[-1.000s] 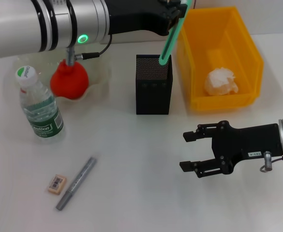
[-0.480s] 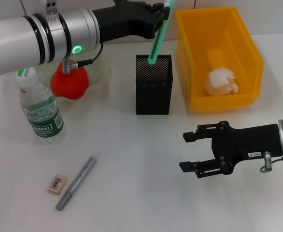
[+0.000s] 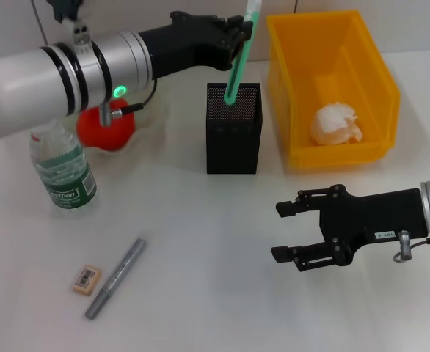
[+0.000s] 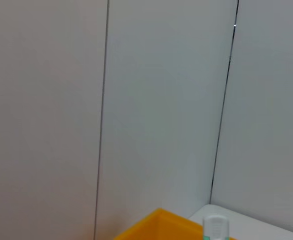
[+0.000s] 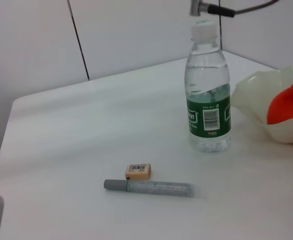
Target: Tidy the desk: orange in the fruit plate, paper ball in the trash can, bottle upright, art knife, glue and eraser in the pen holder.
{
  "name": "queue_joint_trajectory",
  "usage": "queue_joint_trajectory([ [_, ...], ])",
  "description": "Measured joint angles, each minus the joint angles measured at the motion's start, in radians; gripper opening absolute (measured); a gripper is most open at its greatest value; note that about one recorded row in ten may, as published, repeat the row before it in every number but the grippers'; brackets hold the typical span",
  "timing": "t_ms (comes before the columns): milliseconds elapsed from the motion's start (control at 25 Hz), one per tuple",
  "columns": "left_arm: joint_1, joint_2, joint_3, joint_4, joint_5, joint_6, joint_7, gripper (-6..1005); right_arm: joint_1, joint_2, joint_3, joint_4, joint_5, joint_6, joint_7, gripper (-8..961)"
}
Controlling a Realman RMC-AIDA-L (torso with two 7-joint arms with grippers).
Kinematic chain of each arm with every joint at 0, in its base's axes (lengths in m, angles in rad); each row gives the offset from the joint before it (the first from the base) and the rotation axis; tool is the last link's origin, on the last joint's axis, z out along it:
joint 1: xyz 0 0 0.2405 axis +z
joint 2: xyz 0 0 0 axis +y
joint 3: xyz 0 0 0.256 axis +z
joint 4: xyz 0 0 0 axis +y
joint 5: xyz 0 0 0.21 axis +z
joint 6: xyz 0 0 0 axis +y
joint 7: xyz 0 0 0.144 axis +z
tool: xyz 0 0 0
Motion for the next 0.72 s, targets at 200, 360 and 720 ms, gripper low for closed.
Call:
queue_joint_trajectory([
  [200, -0.001, 0.0, 0.031, -0.023, -0.061, -0.021, 0.051, 113, 0.0, 0.0, -0.002, 0.0, 0.0, 0.0, 0.0, 766],
  [360, -0.011, -0.001, 0.05, -0.092, -0.176, -0.029, 0.143, 113, 0.0, 0.0, -0.003, 0.0, 0.0, 0.0, 0.0, 766],
  [720, -0.02, -0.001, 0.059, -0.159, -0.258, -0.037, 0.224, 114, 0.0, 0.0, -0.002, 0.0, 0.001, -0.001, 0.0, 766],
])
